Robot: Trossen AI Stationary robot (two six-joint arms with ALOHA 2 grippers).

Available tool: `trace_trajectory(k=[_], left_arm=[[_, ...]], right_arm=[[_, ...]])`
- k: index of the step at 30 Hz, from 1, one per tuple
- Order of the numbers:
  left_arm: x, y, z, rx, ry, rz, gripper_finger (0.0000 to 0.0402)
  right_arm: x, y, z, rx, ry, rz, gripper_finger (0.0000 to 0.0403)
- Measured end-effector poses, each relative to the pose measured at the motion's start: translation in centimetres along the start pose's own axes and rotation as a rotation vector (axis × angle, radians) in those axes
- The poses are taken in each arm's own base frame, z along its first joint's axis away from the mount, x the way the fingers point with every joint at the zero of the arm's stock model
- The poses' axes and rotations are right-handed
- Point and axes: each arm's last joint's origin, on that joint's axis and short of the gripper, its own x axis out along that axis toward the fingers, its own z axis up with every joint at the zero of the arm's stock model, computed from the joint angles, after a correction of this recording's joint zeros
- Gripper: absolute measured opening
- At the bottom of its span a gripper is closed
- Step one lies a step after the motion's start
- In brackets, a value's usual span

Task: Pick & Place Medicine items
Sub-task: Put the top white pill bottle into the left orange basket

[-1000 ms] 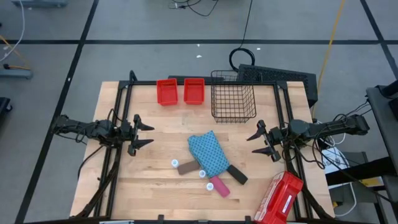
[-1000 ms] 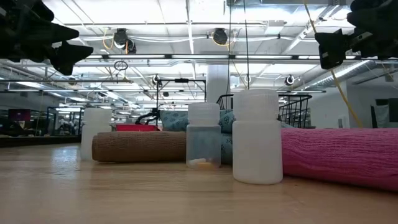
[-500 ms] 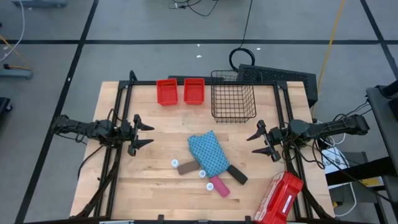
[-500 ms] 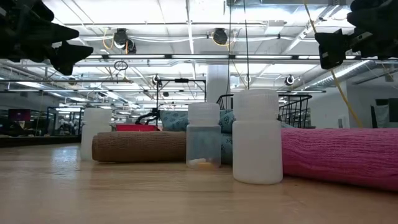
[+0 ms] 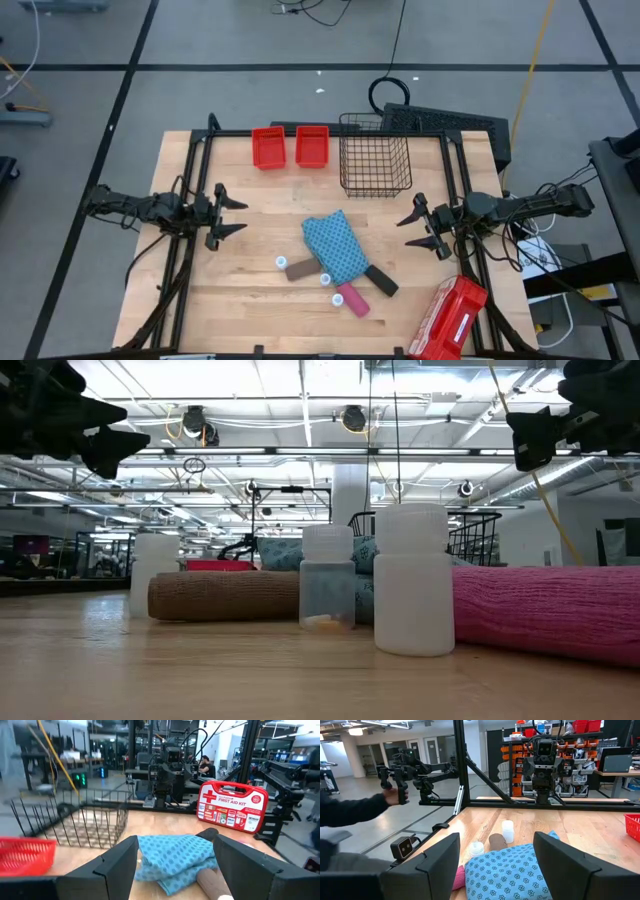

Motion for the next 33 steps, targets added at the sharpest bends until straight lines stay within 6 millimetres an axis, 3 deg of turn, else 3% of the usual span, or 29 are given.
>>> trace_trajectory(k=[4, 11, 16, 20, 29, 33], left_arm=[[0.0, 0.0, 0.6, 0.054, -0.063, 0.001, 0.0269], [-0.2, 0.0, 1.8, -0.020, -0.182, -0.004, 0.0269], [-0.1, 0.2, 1.4, -0.030, -0.149, 0.064, 0.0269], [0.1, 0.4, 0.7, -0.109, -0.077, 0.154, 0.0269], [2.0, -0.6, -1.5, -0.110, 0.295, -0.045, 0.0269], [2.8, -1.4, -3.1, -0.019, 0.496, -0.123, 0.0269]], right_arm=[[0.0, 0.0, 0.0, 0.000, 0.000, 0.000, 0.0242], [0.0, 0.0, 0.0, 0.000, 0.000, 0.000, 0.0242], [0.0, 0.0, 0.0, 0.000, 0.000, 0.000, 0.0242], [0.0, 0.0, 0.0, 0.000, 0.000, 0.000, 0.0242], [0.0, 0.0, 0.0, 0.000, 0.000, 0.000, 0.0242], [0.0, 0.0, 0.0, 0.000, 0.000, 0.000, 0.0242]])
